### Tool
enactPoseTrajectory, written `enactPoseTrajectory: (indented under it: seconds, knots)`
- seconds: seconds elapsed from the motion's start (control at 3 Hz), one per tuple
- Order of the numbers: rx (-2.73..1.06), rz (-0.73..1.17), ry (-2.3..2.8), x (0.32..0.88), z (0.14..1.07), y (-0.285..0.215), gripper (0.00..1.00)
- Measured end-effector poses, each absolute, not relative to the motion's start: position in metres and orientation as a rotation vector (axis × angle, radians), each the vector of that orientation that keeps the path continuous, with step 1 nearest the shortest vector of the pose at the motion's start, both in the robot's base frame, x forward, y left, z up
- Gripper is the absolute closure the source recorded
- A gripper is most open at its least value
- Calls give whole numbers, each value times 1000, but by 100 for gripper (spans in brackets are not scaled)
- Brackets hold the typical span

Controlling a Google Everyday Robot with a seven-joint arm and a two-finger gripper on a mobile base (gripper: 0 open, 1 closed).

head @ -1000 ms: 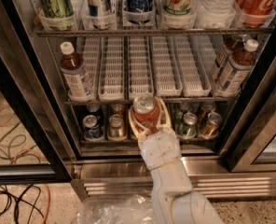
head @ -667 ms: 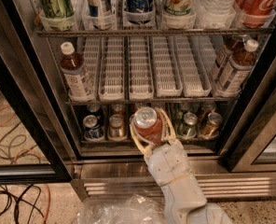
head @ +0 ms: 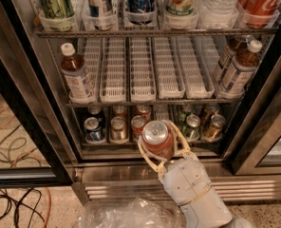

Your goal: Pick coke can from middle shelf of fridge

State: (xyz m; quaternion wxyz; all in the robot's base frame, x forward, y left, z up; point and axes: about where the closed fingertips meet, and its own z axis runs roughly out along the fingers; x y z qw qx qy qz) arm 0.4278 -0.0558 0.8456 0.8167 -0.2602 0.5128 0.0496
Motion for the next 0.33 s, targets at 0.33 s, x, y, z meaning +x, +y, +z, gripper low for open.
enactPoseTrajectory:
  seconds: [0.33]
  knots:
    - [-553,112,1092,428,845,-55,100]
